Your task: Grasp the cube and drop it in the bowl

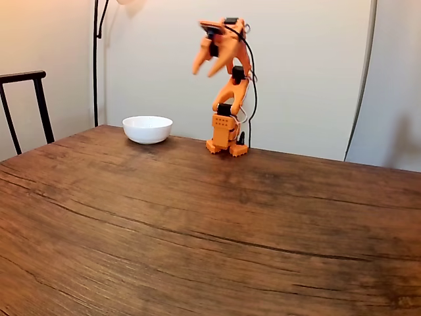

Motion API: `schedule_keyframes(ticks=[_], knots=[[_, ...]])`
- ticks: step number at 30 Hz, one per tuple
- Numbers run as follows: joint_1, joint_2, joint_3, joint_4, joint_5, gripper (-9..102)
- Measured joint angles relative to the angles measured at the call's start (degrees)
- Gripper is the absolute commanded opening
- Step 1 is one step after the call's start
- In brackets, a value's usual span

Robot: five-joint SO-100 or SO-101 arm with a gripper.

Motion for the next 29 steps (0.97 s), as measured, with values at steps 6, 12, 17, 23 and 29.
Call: schedule_keyframes(ticks=[6,12,17,23,29], knots=[[-7.6,13.0,17.8,-11.5,-0.3,15],[-10.1,24.5,35.6,-22.1,-0.4,7],[-11.0,34.0,49.2,-28.9,-0.4,2],[-10.9,40.4,62.3,-34.9,-0.4,2],[-11.0,40.9,71.5,-43.5,1.6,0]])
